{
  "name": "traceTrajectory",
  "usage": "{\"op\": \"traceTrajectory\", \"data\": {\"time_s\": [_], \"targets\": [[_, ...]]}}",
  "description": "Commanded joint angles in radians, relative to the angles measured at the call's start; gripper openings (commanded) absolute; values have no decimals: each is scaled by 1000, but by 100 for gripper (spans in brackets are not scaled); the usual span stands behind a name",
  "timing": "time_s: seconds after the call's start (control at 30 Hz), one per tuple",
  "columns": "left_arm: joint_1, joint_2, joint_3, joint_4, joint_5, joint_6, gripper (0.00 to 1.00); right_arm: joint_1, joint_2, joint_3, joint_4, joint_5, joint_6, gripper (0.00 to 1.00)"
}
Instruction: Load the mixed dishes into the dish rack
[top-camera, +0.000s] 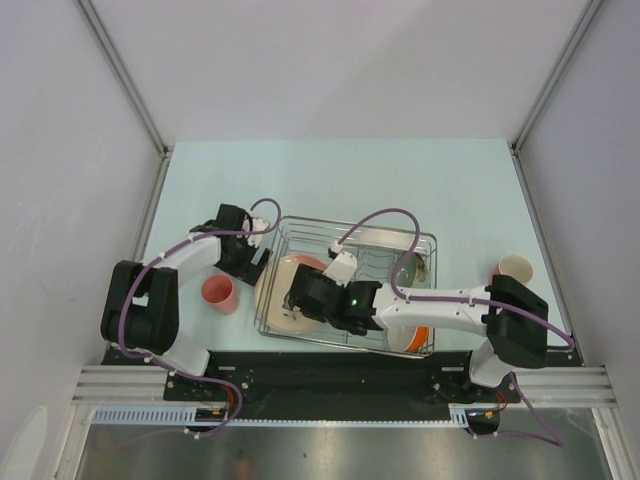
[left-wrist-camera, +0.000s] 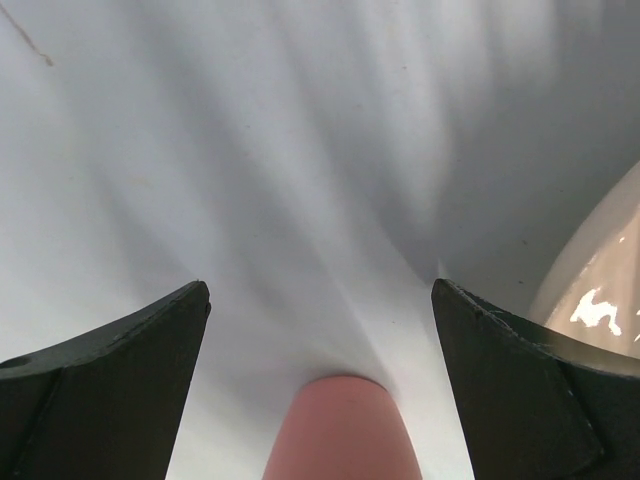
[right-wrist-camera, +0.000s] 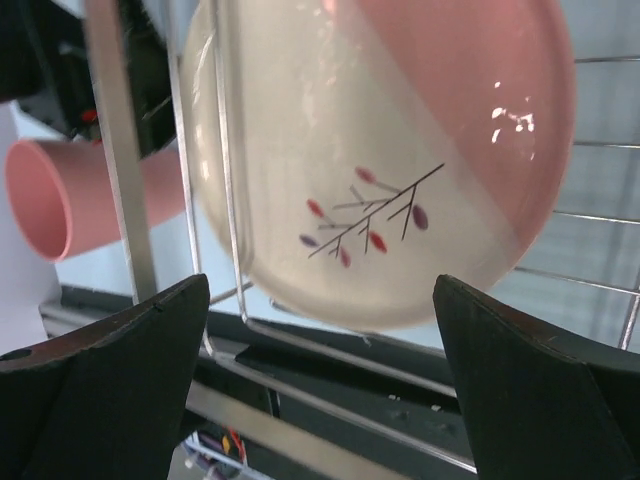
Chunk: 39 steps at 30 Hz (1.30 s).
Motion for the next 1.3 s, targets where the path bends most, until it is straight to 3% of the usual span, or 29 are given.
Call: {"op": "traceTrajectory", "data": {"time_s": [0.0,0.23,0.53,0.63,0.83,1.03,1.27], "targets": [[-26,-32,-5,-23,94,-10,100,-35,30,13,-69,63,117,100],[-7,-84,-7,-60,80,30,99,15,-22,13,-290,294,266,100],[74,-84,-33,-60,68,71,100,-19,7,13,-316,282,255,100],[137,-98,4,-103,83,105,100,-25,-14,13,-278,305,191,100],[293,-130,258,-259,171,142,100,-132,-88,42,-247,267,-1,100],[273,-181,455,-384,324,103,100,-154,-201,104,-300,284,-187,100],[160,-170,515,-339,395,27,100,-207,-289,122,-365,216,-250,100]]}}
